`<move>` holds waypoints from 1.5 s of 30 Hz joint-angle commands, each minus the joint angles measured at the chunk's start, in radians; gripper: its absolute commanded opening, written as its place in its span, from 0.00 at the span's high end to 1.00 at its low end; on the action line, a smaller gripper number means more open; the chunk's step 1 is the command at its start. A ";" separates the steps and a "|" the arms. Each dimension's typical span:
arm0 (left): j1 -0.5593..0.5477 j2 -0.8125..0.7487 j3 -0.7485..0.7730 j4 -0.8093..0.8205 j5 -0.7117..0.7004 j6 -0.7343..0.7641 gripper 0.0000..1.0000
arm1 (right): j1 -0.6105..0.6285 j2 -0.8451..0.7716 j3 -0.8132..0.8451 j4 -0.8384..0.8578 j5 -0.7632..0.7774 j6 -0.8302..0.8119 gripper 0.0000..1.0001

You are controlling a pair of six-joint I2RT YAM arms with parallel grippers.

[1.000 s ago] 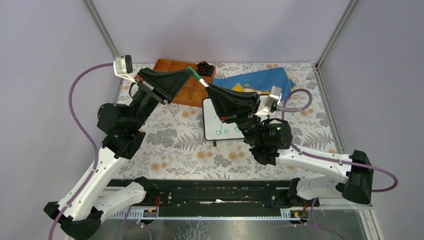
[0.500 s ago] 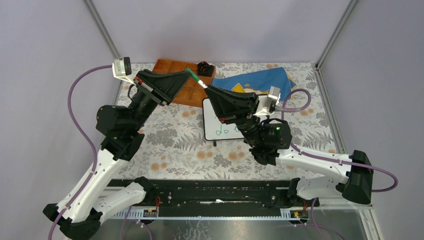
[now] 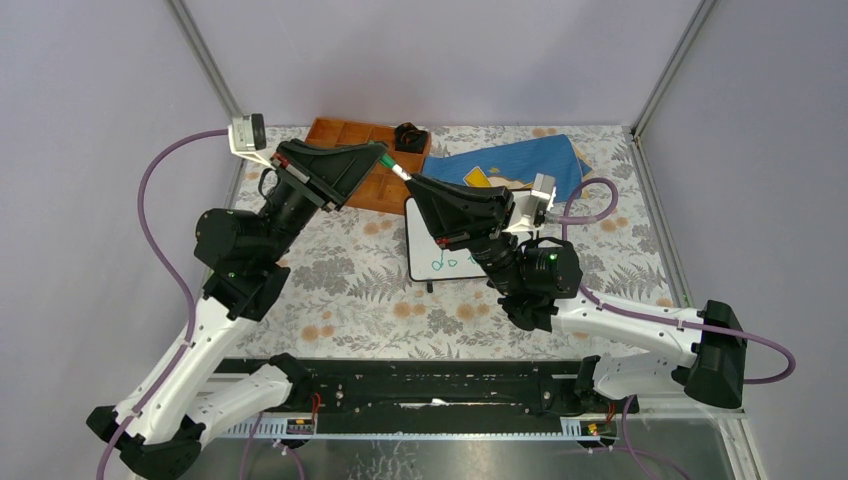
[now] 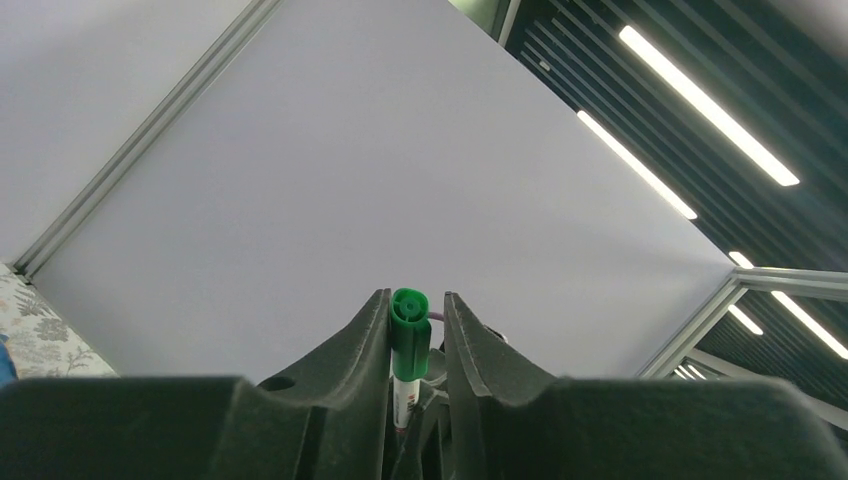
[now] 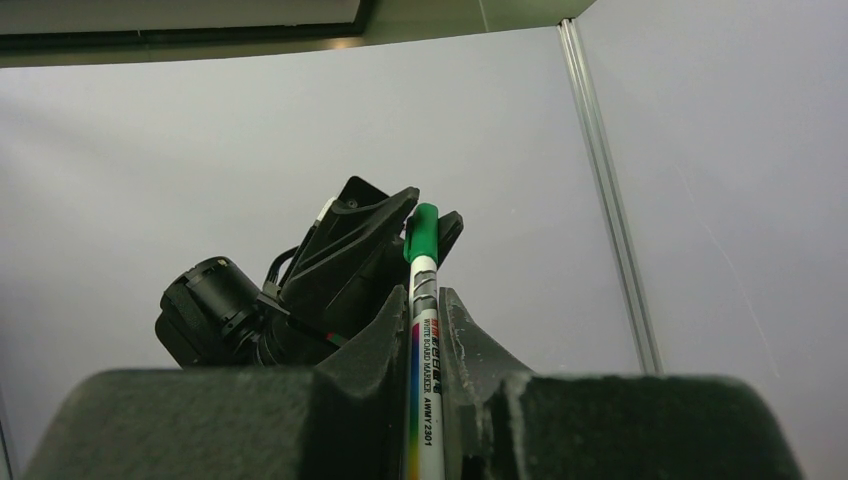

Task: Write a sentence on the whiteboard
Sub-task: Close the whiteboard marker at the center of the board.

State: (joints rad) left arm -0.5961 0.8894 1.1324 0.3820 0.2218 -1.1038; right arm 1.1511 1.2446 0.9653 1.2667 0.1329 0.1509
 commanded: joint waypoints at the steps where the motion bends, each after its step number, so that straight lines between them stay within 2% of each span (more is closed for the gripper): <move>1: -0.013 0.004 0.007 0.020 0.038 0.008 0.72 | 0.002 -0.016 0.003 0.014 -0.002 -0.018 1.00; 12: -0.012 0.023 0.000 0.022 0.073 -0.019 1.00 | 0.002 -0.007 0.025 -0.036 0.022 -0.067 1.00; 22: -0.040 0.048 -0.016 -0.012 0.104 -0.044 1.00 | 0.002 0.016 0.046 -0.075 0.046 -0.120 1.00; 45: -0.274 0.095 -0.016 -0.070 0.038 0.020 1.00 | 0.002 0.038 0.056 -0.077 0.073 -0.173 1.00</move>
State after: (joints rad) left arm -0.7654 0.9401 1.1328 0.4232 0.0204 -1.0786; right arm 1.1591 1.2404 0.9768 1.2739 0.1654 0.0319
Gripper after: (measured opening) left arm 0.188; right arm 0.161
